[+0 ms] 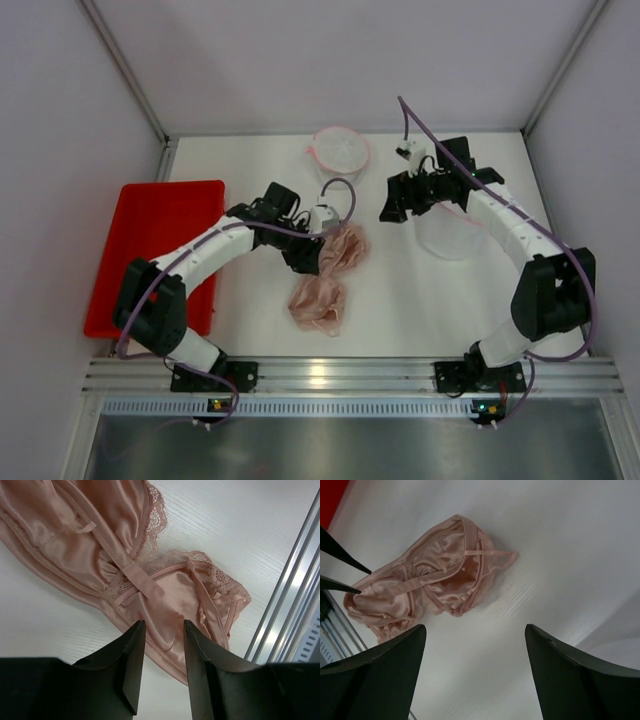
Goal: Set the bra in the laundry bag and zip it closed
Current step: Adjust the bra at the center of the board.
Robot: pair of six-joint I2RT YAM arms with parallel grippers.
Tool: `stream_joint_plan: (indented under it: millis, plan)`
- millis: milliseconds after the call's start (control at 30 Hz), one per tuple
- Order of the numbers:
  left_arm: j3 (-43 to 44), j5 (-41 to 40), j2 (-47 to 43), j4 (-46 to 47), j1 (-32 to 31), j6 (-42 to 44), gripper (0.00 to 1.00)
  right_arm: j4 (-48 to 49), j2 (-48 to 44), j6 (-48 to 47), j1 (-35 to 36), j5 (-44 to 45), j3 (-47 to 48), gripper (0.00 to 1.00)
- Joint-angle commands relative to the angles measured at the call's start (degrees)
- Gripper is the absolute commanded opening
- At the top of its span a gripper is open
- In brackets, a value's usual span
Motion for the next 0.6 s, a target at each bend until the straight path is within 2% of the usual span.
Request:
stream_joint_plan:
  millis: [0,33,133,167,233,267,300,333,400,433,500,533,567]
  plan:
    - [1.13,-1.38,-6.39,-0.03,-0.04,5.46,0.43,4.39,1.47,1.82,2.28,-1.36,0.56,0.80]
    - [0.87,-1.21,-7.79,-0.55,-0.04,7.74,0.45,4.75,1.91,1.99,2.63,-1.45,0.91,0.80]
    - [-2.11,0.81,-14.38,-5.64,-0.04,22.84,0.47,6.41,3.75,2.87,3.69,-1.62,1.44,0.79]
    - [-3.43,0.90,-18.23,-7.22,-0.04,32.11,0.47,6.85,4.89,2.96,3.95,-1.54,1.61,0.79]
    - [-9.66,0.64,-22.73,-9.08,0.05,41.56,0.48,7.82,6.30,3.05,4.13,-1.27,2.40,0.80]
    - [-11.94,0.63,-27.01,-9.34,-0.04,51.61,0.47,7.82,7.96,3.22,4.13,-1.36,2.84,0.80]
    - [-17.10,0.46,-29.06,-9.69,-0.04,57.02,0.48,7.74,8.76,3.40,4.22,-1.62,3.89,0.81]
    - [-19.15,0.46,-33.08,-9.70,-0.04,65.95,0.48,7.82,9.47,3.75,4.13,-1.71,4.33,0.81]
    - [-22.76,2.03,-35.66,-9.70,0.05,74.52,0.48,7.82,11.14,4.02,4.13,-2.06,5.56,0.82]
    - [-24.95,3.26,-37.06,-9.61,0.14,80.48,0.53,7.91,11.49,4.19,4.22,-1.89,5.92,0.83]
    - [-25.59,8.35,-36.82,-9.43,0.05,84.12,0.59,7.74,12.20,4.19,4.22,-1.54,6.62,0.87]
    - [-26.37,9.59,-35.86,-9.35,0.05,87.97,0.69,7.56,12.37,4.19,4.31,-1.36,6.71,0.89]
    - [-26.81,11.17,-35.50,-9.43,0.05,90.27,0.71,7.47,12.63,4.11,4.22,-1.19,6.89,0.93]
